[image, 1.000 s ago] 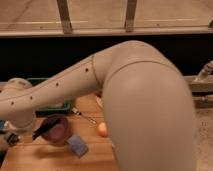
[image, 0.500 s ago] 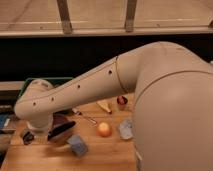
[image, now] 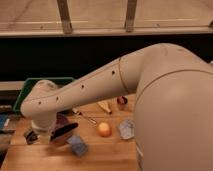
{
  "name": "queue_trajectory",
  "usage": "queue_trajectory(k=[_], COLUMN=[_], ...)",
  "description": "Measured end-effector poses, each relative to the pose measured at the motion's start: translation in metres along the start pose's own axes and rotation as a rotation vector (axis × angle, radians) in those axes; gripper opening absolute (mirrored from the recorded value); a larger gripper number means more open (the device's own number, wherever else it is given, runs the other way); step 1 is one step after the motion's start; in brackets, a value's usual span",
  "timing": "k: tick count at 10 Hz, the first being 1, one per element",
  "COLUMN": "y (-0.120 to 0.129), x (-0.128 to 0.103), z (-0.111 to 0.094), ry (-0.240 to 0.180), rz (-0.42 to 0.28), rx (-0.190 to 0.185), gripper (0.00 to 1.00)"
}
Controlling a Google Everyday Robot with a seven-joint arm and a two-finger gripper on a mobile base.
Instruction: Wipe purple bowl with brush
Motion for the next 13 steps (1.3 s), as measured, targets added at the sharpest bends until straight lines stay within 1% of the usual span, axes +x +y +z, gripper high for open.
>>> queue_trajectory(k=[3, 4, 5, 6, 8, 10, 13], y=[-0.032, -0.041, -0.051, -0.058, -0.071, -0.082, -0.092], x=[0.058, 0.073, 0.088, 0.095, 0.097, 0.083, 0.064], z=[0.007, 0.010, 0.017, 0.025, 0.038, 0.047, 0.052], ry=[0.047, 0.057, 0.070, 0.079, 0.087, 0.097, 0.107], rz=[0.132, 0.165, 0.202, 0.219, 0.225, 0.203, 0.150], rx=[-0.033, -0.042, -0.061, -0.079, -0.107, -0.128, -0.142], gripper=[0.00, 0.00, 0.00, 0.00, 0.00, 0.00, 0.00])
